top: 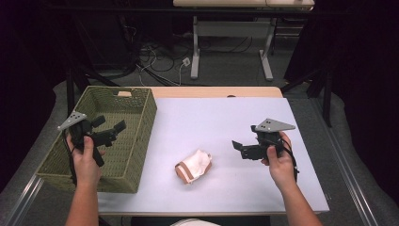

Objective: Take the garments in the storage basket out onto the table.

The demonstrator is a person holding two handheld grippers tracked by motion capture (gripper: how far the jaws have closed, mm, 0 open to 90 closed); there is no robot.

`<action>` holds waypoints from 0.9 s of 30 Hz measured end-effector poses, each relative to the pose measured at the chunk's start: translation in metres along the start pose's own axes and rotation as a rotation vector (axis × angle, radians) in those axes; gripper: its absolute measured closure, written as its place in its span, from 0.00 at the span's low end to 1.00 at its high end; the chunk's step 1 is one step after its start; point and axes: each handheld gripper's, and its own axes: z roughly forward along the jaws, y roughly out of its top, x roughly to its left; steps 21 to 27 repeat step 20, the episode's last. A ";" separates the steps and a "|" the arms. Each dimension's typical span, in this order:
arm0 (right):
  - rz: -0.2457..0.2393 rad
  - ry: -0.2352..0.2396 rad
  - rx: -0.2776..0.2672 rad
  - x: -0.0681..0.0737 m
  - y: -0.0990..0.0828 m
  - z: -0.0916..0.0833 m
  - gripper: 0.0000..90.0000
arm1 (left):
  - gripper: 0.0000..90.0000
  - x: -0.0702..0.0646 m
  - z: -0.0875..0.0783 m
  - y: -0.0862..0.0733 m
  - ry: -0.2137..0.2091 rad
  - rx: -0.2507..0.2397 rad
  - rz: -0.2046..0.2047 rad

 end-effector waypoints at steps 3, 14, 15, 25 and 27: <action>-0.007 0.001 0.002 0.000 0.000 0.000 0.11 | 0.00 0.000 0.000 0.000 0.002 -0.001 0.002; -0.007 0.004 0.016 0.000 0.000 0.000 0.11 | 0.00 -0.002 -0.001 0.001 0.017 0.008 0.016; -0.007 0.002 0.014 -0.001 0.000 0.000 0.11 | 0.00 -0.002 -0.001 0.001 0.017 0.007 0.015; -0.004 -0.003 0.015 -0.001 -0.001 0.001 0.11 | 0.00 -0.004 0.000 0.001 0.016 0.013 0.019; -0.004 -0.003 0.015 -0.001 -0.001 0.001 0.11 | 0.00 -0.004 0.000 0.001 0.016 0.013 0.019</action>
